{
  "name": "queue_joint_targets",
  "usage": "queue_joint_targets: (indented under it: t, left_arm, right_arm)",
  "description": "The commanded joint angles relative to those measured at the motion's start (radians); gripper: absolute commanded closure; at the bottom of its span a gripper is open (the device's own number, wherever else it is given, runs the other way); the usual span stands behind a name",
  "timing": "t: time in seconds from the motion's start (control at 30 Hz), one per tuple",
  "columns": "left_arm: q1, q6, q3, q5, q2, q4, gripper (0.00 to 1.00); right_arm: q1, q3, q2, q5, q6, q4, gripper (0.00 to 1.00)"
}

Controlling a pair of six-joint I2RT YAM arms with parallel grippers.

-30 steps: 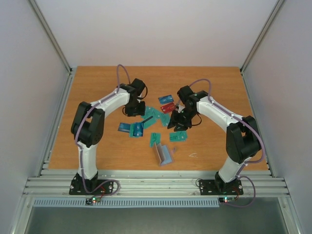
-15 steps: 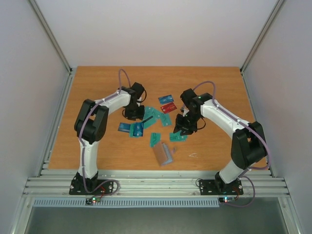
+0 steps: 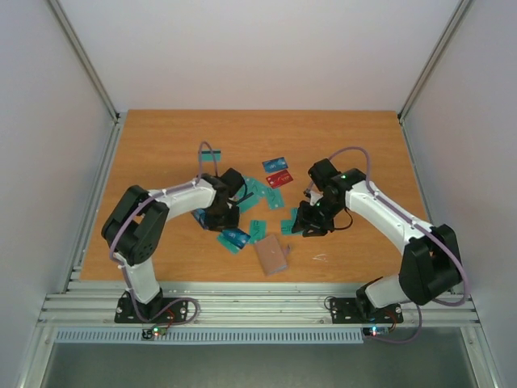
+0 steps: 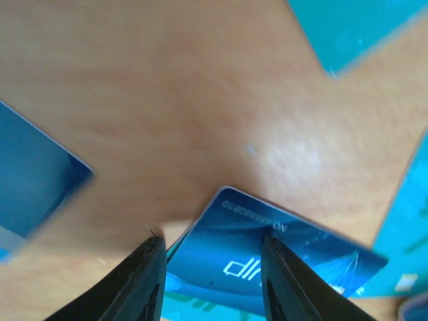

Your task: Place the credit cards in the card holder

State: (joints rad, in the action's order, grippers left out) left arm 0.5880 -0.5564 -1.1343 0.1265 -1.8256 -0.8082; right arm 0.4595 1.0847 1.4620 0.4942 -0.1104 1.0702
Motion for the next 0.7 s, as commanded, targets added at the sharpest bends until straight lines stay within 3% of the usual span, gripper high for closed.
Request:
queue_joint_targets:
  t: [0.0,0.33,0.67]
  left_arm:
    - [0.115,-0.11,0.066,0.004,0.005,-0.008,0.59]
    - [0.298,-0.358,0.115,-0.122,0.219,-0.074,0.57]
    - [0.31,-0.469,0.271,-0.16,0.446,-0.06,0.53]
  right_arm:
    - [0.006,-0.037,-0.09,0.062,0.05,-0.009,0.62]
    - [0.034,-0.086,-0.205,0.125,0.086,0.03,0.62]
    - [0.173,0.07,0.02,0.077,0.013,-0.111,0.63]
